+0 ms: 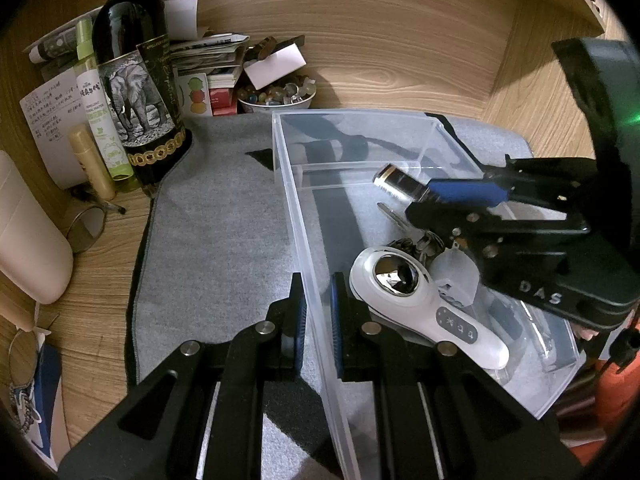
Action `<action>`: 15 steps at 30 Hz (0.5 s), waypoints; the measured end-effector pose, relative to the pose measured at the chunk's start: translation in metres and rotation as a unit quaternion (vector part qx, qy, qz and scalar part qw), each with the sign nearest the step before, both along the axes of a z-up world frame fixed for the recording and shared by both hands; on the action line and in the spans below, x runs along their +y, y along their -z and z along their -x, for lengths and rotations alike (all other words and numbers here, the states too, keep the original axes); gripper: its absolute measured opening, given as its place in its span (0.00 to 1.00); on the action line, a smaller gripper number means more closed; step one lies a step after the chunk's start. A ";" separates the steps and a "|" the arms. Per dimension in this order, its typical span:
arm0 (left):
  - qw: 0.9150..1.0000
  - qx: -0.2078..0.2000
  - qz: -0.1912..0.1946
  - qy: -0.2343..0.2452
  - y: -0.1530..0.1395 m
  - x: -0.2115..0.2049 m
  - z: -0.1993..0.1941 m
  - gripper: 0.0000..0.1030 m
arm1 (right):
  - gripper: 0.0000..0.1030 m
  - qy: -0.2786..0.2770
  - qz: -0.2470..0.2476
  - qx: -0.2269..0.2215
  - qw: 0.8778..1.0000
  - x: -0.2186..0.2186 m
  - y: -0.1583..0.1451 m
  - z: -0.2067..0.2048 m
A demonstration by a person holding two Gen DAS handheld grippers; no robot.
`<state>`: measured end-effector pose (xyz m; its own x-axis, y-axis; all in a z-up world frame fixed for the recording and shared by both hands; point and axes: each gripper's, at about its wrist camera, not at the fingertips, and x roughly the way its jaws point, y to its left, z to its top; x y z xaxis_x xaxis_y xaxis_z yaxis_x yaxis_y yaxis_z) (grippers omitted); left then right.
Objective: Organize rigid objects
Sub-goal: 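Carry the lighter into the box and open the right tool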
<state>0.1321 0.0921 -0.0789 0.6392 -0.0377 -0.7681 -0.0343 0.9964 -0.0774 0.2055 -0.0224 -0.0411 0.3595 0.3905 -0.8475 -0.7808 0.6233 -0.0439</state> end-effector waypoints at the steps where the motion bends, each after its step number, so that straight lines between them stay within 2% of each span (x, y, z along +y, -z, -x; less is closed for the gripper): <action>1: 1.000 0.000 0.000 0.000 0.000 0.000 0.000 0.10 | 0.21 -0.001 0.003 0.004 1.000 0.001 0.002 0.000; 9: 1.000 0.000 0.000 0.000 0.000 0.000 0.000 0.10 | 0.22 0.005 0.015 0.025 1.000 0.001 0.009 -0.003; 13: 1.000 0.000 0.000 0.000 0.000 -0.001 0.000 0.10 | 0.31 0.011 0.006 0.014 1.000 -0.002 0.003 -0.002; 15: 1.000 0.000 0.000 0.000 0.000 0.000 0.000 0.10 | 0.32 0.012 -0.001 0.008 1.000 -0.006 -0.002 -0.002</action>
